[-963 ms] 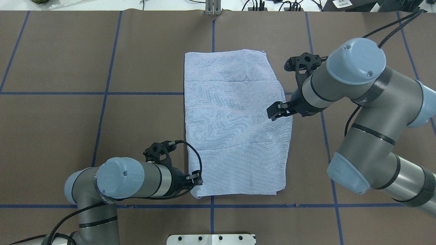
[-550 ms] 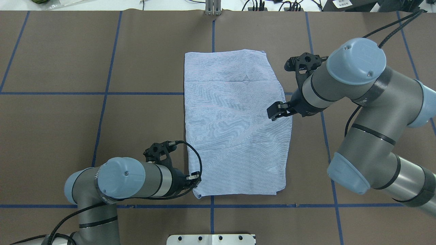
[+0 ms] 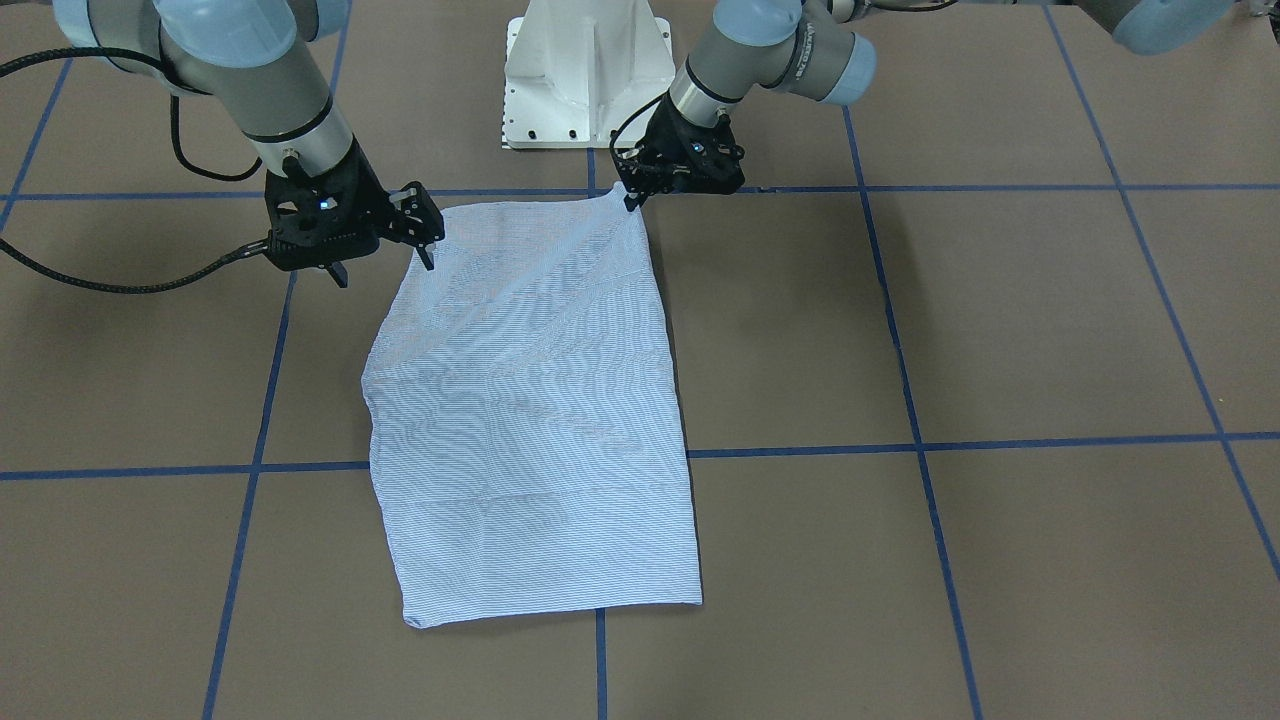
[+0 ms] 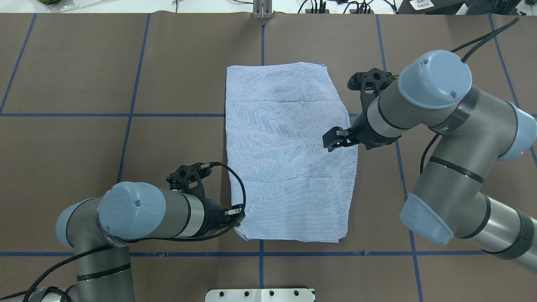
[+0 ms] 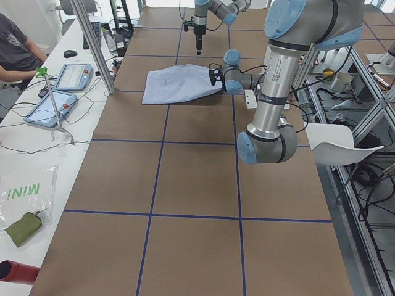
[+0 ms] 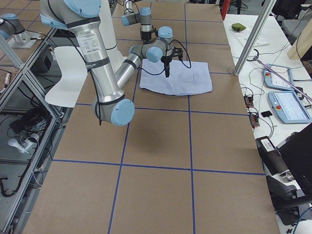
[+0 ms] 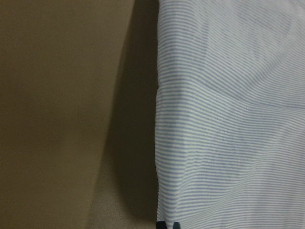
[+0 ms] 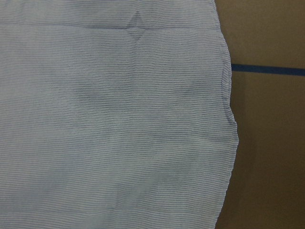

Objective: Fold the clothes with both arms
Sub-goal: 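Bring the right gripper to the shirt's other near corner beside the left gripper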

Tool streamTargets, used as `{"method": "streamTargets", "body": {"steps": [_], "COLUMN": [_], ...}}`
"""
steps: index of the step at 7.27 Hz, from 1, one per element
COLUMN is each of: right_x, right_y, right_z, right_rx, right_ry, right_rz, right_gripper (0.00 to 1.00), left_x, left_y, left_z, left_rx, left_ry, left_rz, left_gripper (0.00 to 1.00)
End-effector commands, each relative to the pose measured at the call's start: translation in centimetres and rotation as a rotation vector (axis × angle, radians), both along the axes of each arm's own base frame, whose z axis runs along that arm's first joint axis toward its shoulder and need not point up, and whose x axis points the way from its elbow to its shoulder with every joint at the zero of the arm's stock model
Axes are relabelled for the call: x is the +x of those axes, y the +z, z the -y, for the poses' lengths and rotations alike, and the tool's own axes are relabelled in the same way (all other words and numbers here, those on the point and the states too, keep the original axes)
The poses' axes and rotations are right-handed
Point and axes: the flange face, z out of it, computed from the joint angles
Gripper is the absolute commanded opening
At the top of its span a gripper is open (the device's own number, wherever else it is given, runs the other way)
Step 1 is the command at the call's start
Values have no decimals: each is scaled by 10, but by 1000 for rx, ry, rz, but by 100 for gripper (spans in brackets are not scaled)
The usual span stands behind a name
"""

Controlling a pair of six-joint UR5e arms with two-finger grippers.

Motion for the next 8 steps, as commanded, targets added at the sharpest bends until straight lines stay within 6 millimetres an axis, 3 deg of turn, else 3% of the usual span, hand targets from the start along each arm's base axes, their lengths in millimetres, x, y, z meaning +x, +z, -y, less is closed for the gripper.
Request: {"method": "streamTargets", "body": {"steps": [1,3,4,7,8], "right_x": [-35,-74,-85,-109,-113], "right_y": [-9,-11,-6,27,25], "right_z": [-39,-82,-94,-115,-118], "right_rx": [-122,-220,-262,-393,-368], "right_ry": [67,131,156,385,432], "right_rz": [105,100,89,32,41], "right_gripper": [100,100,100,100,100], "left_x": [-5,-1,8,13,14], "left_y": [5,12,24,29,30], "left_z": [9,13,17,16,17], "left_rx": [-14,-20,-26,-31,-31], "left_ry": [-4,-8,-11,-9,-9], "left_rz": [29,46,68,78,80], "left_gripper": [0,0,0,0,0]}}
